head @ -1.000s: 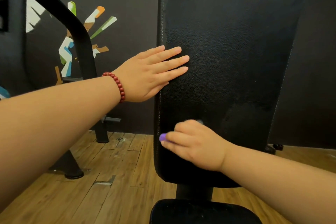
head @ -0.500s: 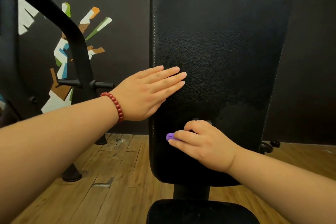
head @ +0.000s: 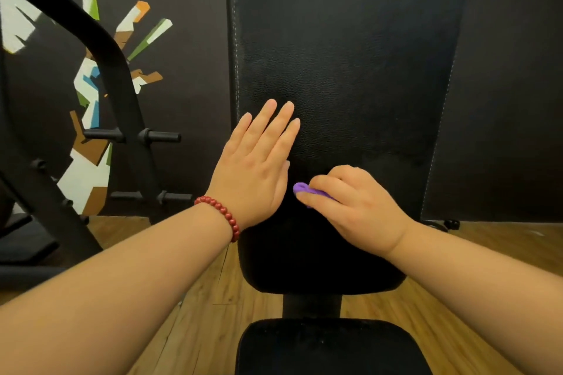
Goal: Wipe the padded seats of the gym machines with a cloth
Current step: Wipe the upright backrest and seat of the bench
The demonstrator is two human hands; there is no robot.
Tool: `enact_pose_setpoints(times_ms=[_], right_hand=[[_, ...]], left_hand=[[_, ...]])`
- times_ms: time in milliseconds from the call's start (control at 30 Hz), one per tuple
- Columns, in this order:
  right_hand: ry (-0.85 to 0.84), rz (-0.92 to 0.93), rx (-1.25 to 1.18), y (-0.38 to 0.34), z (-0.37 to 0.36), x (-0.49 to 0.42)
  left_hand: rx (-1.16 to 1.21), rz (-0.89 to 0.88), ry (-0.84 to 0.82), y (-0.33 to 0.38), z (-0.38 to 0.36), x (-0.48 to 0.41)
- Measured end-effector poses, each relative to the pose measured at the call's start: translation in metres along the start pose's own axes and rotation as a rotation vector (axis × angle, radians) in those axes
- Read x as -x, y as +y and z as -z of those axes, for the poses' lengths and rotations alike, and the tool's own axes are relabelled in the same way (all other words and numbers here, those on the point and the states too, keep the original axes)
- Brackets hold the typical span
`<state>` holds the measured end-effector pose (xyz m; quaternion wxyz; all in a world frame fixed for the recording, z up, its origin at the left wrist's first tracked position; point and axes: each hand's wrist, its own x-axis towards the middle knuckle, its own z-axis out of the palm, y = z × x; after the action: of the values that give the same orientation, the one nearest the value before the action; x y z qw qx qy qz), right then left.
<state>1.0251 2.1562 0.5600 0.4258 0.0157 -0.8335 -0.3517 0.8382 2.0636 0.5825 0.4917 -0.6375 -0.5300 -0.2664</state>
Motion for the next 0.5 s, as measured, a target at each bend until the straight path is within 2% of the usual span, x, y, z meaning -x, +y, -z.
enact_pose_setpoints(times_ms=[100,167,267,400,500], right_hand=[[0.199,-0.147,0.067,0.020,0.005,-0.018],[0.264,-0.217,0.093,0.023,0.005,-0.018],[0.233,-0.223,0.068,0.010,0.000,0.002],[0.100,-0.101,0.066,0.011,0.005,0.013],[0.189,-0.142,0.117,0.028,0.010,0.000]], left_hand=[[0.007,0.071,0.038,0.012,-0.004,-0.001],[0.016,0.119,0.047,0.019,-0.006,0.000],[0.008,0.163,0.037,0.025,-0.008,-0.001],[-0.042,0.182,0.025,0.027,-0.013,0.000],[-0.074,0.183,0.022,0.029,-0.015,0.000]])
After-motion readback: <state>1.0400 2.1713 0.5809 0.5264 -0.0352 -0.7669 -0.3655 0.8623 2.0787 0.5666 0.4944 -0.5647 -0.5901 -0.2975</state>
